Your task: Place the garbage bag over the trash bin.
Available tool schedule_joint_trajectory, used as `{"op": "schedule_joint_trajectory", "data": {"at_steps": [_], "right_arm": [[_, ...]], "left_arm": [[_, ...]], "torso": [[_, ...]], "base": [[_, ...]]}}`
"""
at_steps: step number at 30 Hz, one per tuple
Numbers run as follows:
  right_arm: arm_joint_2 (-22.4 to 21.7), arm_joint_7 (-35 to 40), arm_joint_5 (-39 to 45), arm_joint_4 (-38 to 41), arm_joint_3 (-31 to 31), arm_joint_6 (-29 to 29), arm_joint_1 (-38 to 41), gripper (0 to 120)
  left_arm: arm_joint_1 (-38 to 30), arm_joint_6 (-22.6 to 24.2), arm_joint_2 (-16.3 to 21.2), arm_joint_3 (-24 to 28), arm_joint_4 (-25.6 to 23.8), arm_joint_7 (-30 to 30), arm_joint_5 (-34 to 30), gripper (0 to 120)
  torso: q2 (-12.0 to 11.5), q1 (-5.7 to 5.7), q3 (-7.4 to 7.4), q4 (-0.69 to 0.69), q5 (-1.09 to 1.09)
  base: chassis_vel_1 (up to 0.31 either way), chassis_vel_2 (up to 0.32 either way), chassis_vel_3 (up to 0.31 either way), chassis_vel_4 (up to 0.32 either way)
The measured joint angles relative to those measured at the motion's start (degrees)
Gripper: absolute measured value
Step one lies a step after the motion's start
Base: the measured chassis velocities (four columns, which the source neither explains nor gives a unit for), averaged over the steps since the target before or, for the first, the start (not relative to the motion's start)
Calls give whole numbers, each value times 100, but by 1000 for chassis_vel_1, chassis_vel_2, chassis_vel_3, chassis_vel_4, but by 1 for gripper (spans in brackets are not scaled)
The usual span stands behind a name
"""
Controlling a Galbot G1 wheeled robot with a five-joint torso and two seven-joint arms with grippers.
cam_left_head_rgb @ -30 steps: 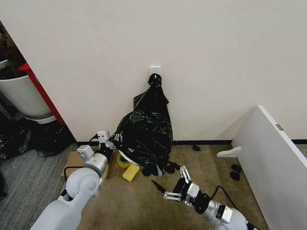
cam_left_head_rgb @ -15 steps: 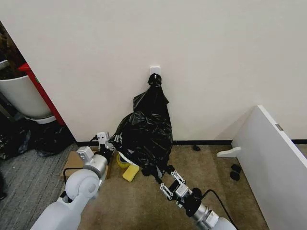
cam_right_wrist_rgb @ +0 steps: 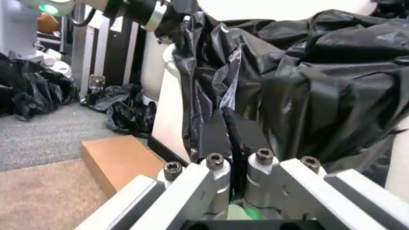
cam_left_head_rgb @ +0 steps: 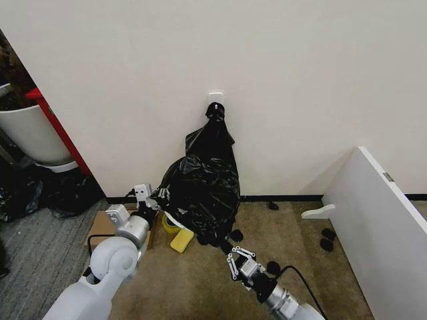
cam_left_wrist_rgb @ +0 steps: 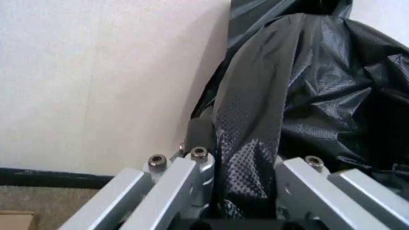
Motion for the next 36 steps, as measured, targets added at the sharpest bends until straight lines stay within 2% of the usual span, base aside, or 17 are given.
{"op": "schedule_joint_trajectory", "data": {"at_steps": [2,3,4,8,11,14,18,21,25,29,31,33,34,36], "right_arm": [[38,-348,58,-93,34,233,46,0],[63,-760,197,-155,64,412,78,0],[63,-760,197,-155,64,412,78,0],[141,-2419,846,-371,139,876,200,0],[225,-2996,897,-598,193,982,306,0],[326,-3143,723,-842,248,1048,426,0],[452,-2964,343,-1145,302,1061,562,0],[655,-2614,-600,-1685,611,1217,871,0],[828,-2369,-1758,-2229,1133,1506,1192,0],[796,-1972,-2144,-2449,1338,1532,1326,0],[683,-1767,-1831,-2448,1290,1531,1320,0],[510,-2000,-781,-2270,1105,1531,1237,6],[510,-2000,-781,-2270,1105,1531,1237,6],[346,-2935,531,-2012,1001,1530,1113,15]], "left_arm": [[-9,22,-18,-2,-10,-44,-67,3],[-21,36,-32,-2,-11,-73,-109,3],[-21,36,-32,-2,-11,-73,-109,3],[-54,63,-73,10,-11,-122,-189,3],[-55,93,-108,24,-36,-152,-265,3],[-29,130,-131,26,-102,-183,-363,3],[24,238,-149,25,-253,-282,-590,3],[103,514,-175,-15,-601,-514,-1012,3],[190,751,-166,-73,-888,-671,-1251,3],[227,781,-117,-118,-921,-685,-1223,3],[234,765,-88,-133,-907,-677,-1113,3],[236,681,-72,-94,-811,-638,-902,3],[236,681,-72,-94,-811,-638,-902,3],[228,577,-71,5,-690,-590,-662,3]], "torso": [[0,0,0,0,0],[0,0,0,0,0],[0,0,0,0,0],[0,0,0,0,0],[0,0,0,0,0],[0,0,0,0,0],[0,0,0,0,1],[0,0,0,0,1],[0,0,0,0,1],[0,0,0,1,1],[0,0,0,0,1],[0,0,0,0,1],[0,0,0,0,1],[0,0,0,0,2]], "base": [[0,0,0,0],[0,0,0,0],[0,0,0,0],[0,0,0,0],[0,0,0,0],[0,0,0,0],[0,0,0,0],[0,0,0,0],[0,0,0,0],[0,0,0,0],[0,0,0,0],[0,0,0,0],[0,0,0,0],[0,0,0,0]]}}
